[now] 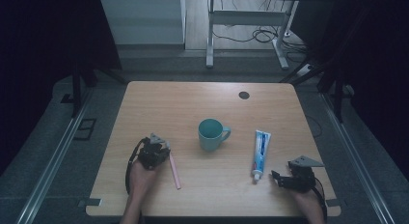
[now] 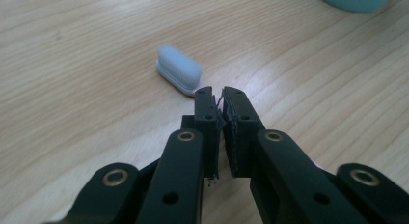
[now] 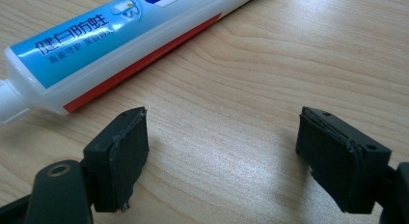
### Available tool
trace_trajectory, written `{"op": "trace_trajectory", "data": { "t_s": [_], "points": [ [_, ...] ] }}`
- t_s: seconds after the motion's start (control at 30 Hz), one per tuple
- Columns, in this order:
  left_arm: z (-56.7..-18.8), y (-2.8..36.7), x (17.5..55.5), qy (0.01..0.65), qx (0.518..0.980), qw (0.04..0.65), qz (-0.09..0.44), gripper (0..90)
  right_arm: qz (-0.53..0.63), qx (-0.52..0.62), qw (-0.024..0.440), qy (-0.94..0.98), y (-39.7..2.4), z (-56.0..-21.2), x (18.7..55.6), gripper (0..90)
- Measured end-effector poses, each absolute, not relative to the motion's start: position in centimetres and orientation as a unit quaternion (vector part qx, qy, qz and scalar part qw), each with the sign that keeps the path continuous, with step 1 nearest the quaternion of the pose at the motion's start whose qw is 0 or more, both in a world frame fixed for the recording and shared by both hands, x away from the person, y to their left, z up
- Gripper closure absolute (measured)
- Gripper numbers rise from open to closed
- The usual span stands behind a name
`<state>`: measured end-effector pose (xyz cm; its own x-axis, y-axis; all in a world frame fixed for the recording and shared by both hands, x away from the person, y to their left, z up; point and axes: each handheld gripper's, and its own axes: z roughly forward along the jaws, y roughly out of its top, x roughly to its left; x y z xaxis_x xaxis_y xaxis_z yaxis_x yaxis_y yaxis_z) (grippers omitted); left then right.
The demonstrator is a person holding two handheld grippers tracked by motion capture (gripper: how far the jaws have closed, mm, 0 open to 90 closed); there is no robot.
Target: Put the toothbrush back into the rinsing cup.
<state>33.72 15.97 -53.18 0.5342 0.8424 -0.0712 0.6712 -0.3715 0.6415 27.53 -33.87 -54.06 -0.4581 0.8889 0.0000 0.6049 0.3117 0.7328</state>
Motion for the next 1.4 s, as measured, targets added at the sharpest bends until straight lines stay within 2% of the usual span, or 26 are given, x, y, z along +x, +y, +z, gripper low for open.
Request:
{"op": "trace_trajectory", "data": {
  "t_s": [0.63,0.8,0.97,1.4],
  "points": [
    [-53.0,11.0,35.9,0.423,0.841,0.318,0.113,84.3,0.342,0.477,0.208,0.782,-33.9,-54.1,27.5,18.7],
    [-52.8,10.8,35.9,0.419,0.843,0.318,0.112,84.1,0.342,0.476,0.208,0.783,-33.9,-54.1,27.5,18.7],
    [-52.1,11.5,35.4,0.424,0.839,0.323,0.109,81.4,0.342,0.476,0.208,0.783,-33.9,-54.1,27.5,18.7],
    [-50.9,11.6,31.6,0.417,0.844,0.325,0.091,64.7,0.342,0.477,0.208,0.783,-33.9,-54.1,27.5,18.7]
  ]
}}
